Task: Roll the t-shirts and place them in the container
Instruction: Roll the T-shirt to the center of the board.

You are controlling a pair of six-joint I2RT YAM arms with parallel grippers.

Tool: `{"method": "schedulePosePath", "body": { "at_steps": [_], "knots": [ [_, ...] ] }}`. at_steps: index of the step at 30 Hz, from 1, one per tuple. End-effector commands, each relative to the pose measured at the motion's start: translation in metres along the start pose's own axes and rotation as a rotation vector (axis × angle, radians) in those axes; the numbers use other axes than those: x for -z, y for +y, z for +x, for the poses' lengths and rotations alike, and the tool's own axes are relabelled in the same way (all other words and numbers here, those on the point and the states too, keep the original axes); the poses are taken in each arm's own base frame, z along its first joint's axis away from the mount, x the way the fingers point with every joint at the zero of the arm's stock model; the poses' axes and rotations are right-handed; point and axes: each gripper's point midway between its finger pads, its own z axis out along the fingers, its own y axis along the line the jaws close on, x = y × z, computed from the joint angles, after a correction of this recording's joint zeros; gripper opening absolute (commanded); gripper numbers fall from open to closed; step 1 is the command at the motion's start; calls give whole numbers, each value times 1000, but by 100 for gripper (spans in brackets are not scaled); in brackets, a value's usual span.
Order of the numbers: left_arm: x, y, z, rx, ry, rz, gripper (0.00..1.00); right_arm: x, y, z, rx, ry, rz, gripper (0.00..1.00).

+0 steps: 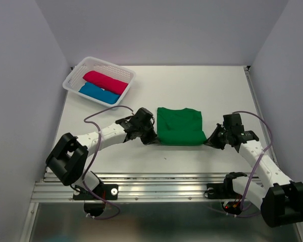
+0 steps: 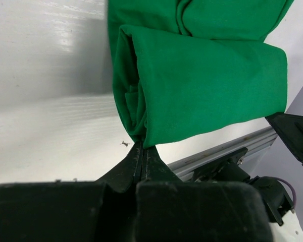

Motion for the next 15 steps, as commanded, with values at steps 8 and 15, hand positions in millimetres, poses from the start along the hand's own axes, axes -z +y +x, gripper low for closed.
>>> {"method": "schedulePosePath", "body": {
  "at_steps": [8, 15],
  "knots": [
    [23, -25, -10, -21, 23, -20, 0, 17, 20, -29, -19, -64, 6, 1],
    [18, -27, -24, -23, 20, -34, 0, 14, 31, -50, -9, -96, 18, 1]
  ]
}}
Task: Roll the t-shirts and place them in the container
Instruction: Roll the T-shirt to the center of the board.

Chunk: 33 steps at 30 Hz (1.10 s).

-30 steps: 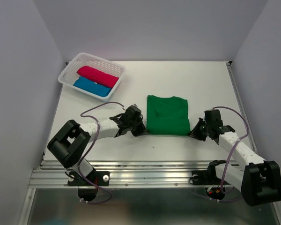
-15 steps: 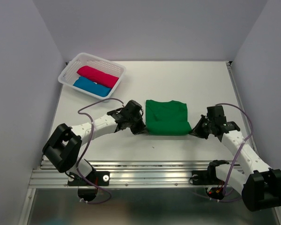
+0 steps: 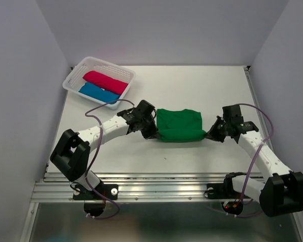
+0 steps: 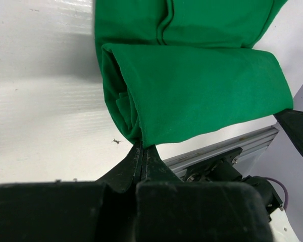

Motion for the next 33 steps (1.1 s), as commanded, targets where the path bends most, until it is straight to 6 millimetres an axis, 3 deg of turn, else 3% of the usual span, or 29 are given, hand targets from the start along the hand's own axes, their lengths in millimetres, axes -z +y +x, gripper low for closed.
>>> {"method": "schedulePosePath", "body": {
  "at_steps": [1, 22, 30, 33],
  "knots": [
    [5, -6, -11, -21, -4, -4, 0, 4, 15, -30, 11, -86, -8, 1],
    [-32, -6, -76, -50, -21, -63, 0, -30, 39, -78, 17, -130, 17, 1],
    [-52, -4, -99, -104, -19, -52, 0, -53, 35, -92, 14, -132, 59, 1],
    [-61, 0, -105, -122, -21, -56, 9, -67, 29, -93, 13, -122, 86, 1]
  ]
}}
